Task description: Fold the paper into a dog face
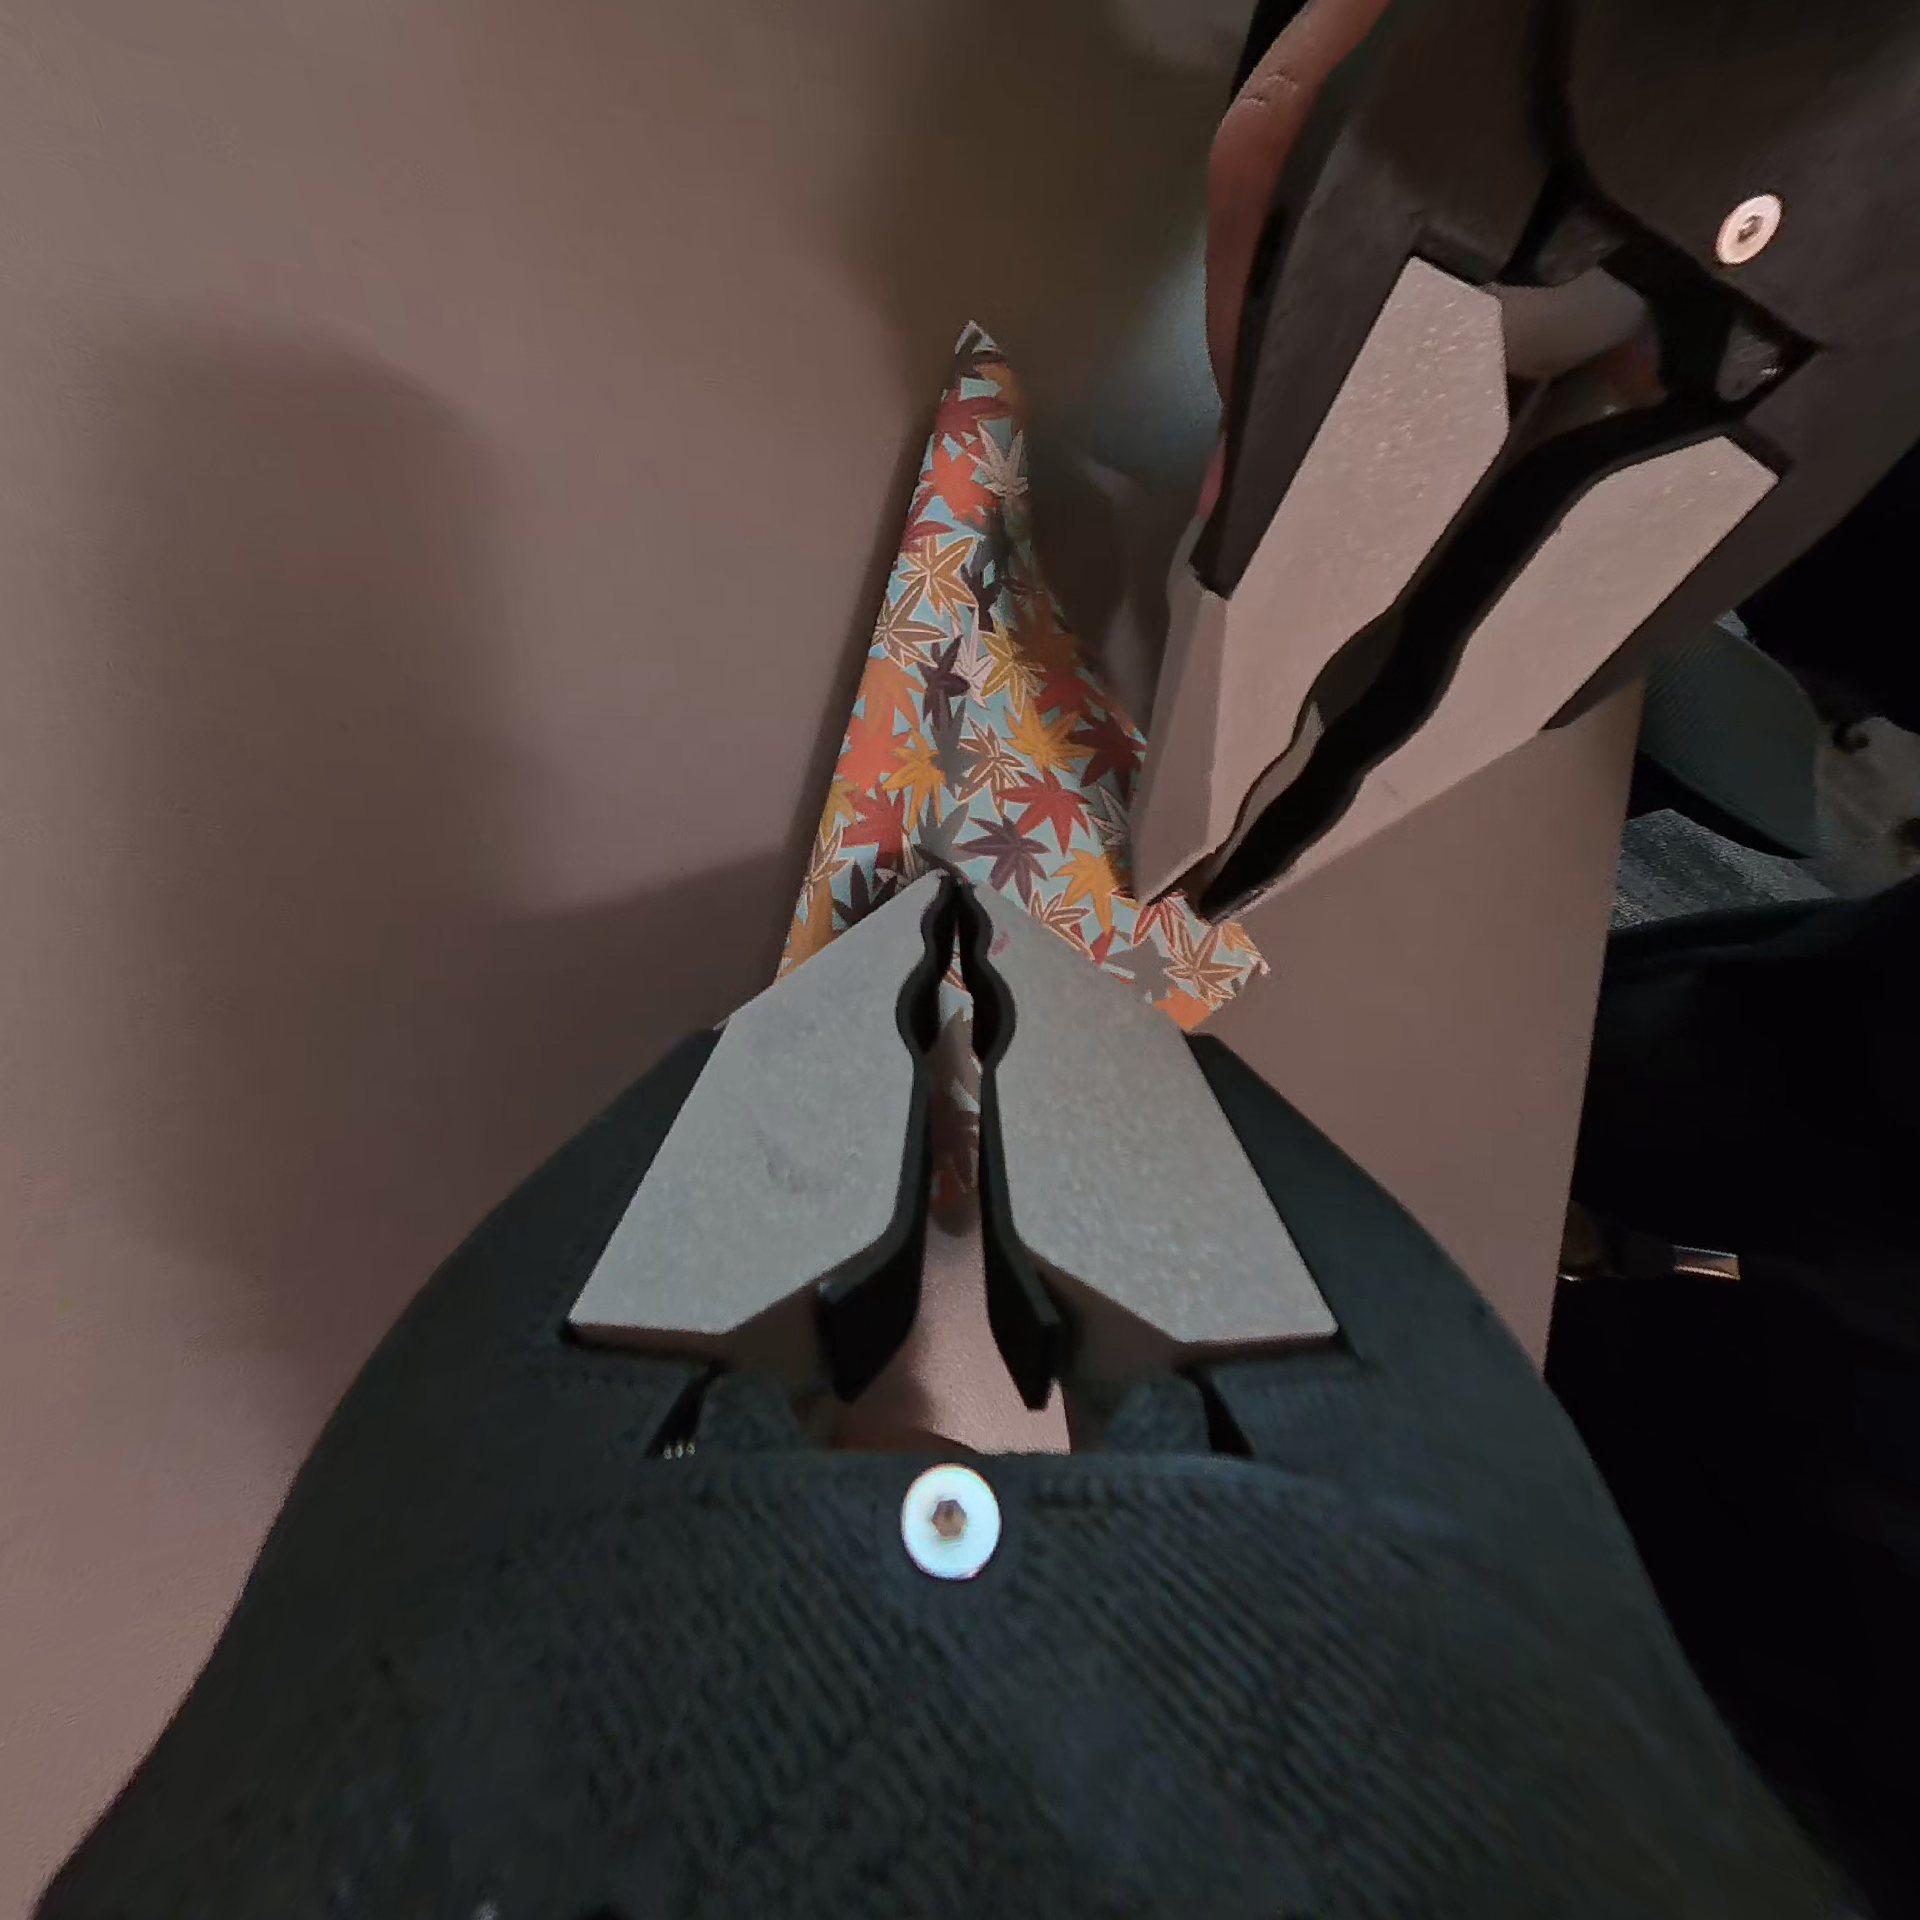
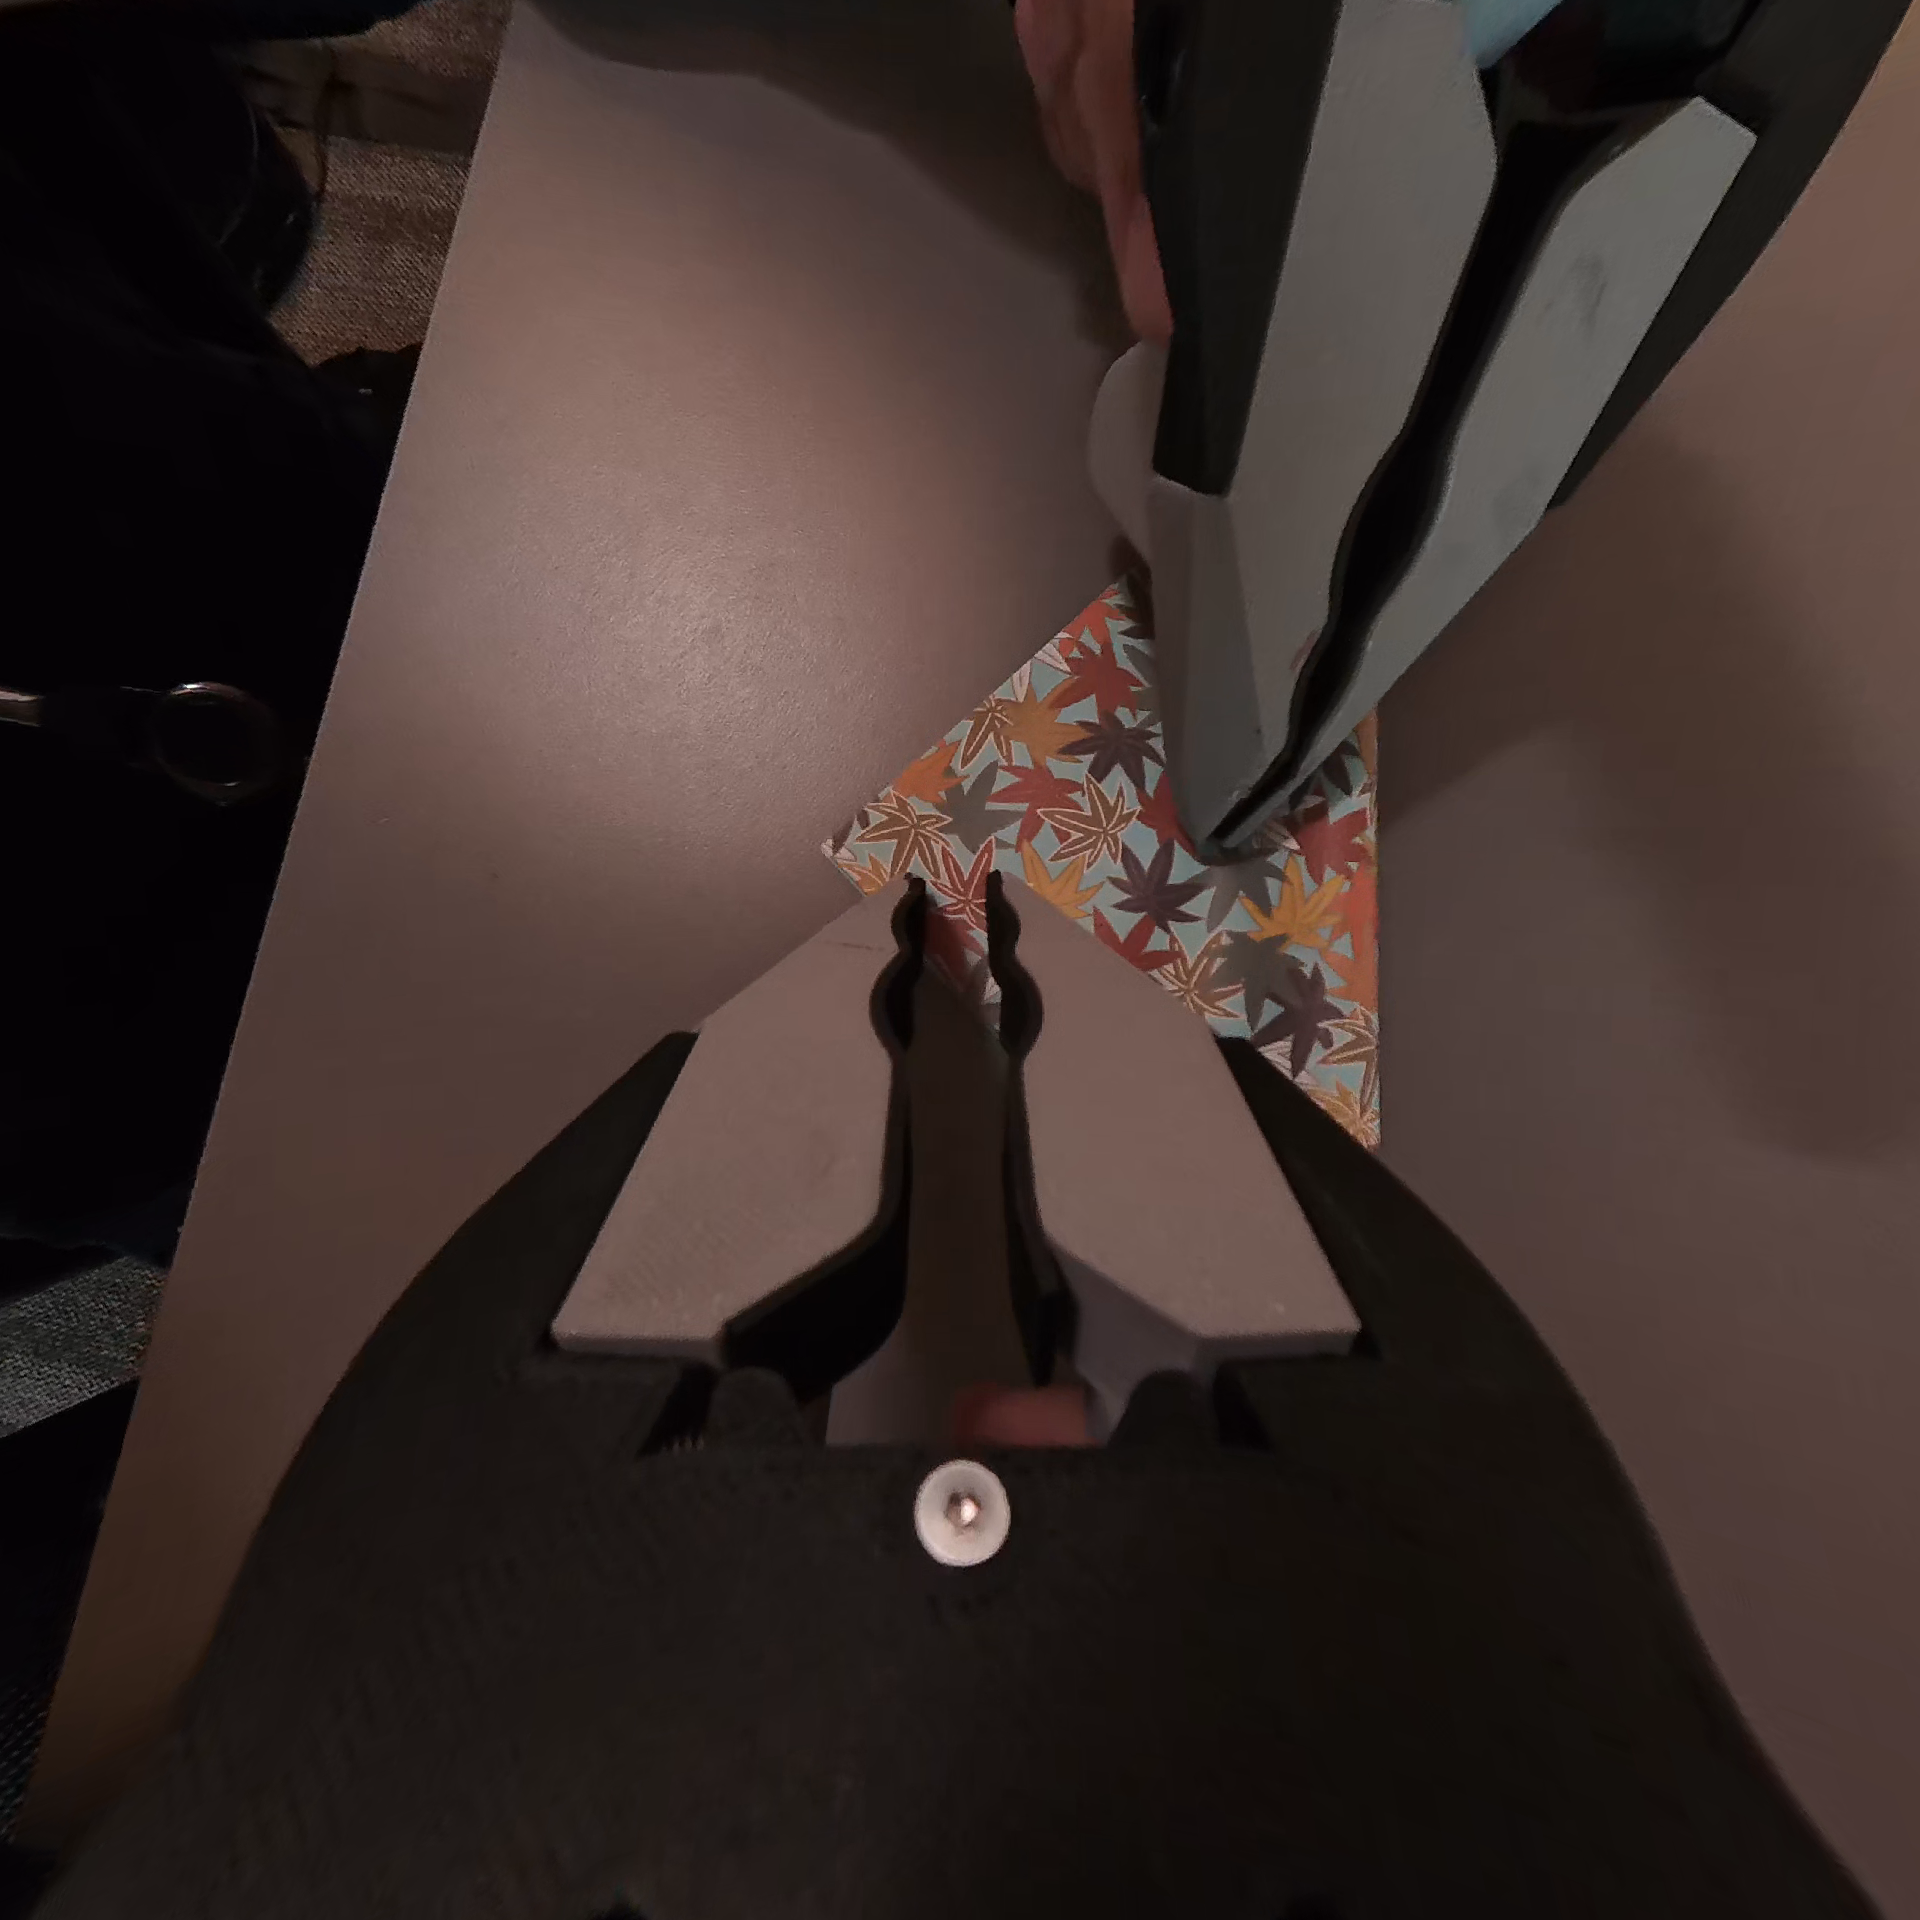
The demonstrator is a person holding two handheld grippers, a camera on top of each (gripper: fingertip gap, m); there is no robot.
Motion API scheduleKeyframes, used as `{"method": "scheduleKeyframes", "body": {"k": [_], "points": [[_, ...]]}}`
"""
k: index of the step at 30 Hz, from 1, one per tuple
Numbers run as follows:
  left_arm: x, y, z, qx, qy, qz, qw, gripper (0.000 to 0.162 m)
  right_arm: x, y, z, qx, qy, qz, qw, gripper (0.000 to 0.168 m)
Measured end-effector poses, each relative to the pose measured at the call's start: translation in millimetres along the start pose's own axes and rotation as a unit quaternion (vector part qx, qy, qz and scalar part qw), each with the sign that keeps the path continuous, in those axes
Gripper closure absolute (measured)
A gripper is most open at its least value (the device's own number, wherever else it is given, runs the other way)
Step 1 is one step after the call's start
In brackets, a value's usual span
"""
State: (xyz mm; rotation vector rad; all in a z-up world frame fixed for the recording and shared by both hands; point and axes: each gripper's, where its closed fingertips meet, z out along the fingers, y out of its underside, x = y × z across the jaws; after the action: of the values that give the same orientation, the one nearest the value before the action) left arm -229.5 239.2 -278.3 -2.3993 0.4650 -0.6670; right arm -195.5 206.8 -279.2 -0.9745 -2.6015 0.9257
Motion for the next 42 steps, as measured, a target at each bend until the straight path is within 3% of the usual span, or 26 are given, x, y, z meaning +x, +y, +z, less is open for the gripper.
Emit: {"method": "scheduleKeyframes", "body": {"k": [11, 20, 25, 29, 35, 37, 42], "points": [[0, 0, 0, 0.002, -0.012, 0.019, 1.0, 0.162, 0, -2, -2, 0.013, -0.031, 0.026, 0.999, 0.15], [0, 0, 0, 0.004, -0.016, 0.029, 0.999, 0.162, 31, -23, -14, 0.109, -0.017, 0.097, 0.989, 0.145], [0, 0, 0, 0.006, -0.015, 0.032, 0.999, 0.162, 43, -16, -4, 0.089, -0.006, 0.118, 0.989, 0.142], [0, 1, 0, 0.007, -0.016, 0.035, 0.999, 0.162, 50, -13, -1, 0.088, -0.01, 0.132, 0.987, 0.153], [2, 5, -2, 0.003, -0.002, 0.031, 1.0, 0.162, 51, -14, 0, 0.091, -0.026, 0.141, 0.985, 0.157], [3, 5, -2, 0.003, 0.004, 0.029, 1.0, 0.162, 58, -11, 0, 0.085, -0.001, 0.136, 0.987, 0.168], [3, 5, -3, 0.005, 0.008, 0.029, 1.0, 0.162, 61, -8, 3, 0.075, 0.012, 0.135, 0.988, 0.168]]}}
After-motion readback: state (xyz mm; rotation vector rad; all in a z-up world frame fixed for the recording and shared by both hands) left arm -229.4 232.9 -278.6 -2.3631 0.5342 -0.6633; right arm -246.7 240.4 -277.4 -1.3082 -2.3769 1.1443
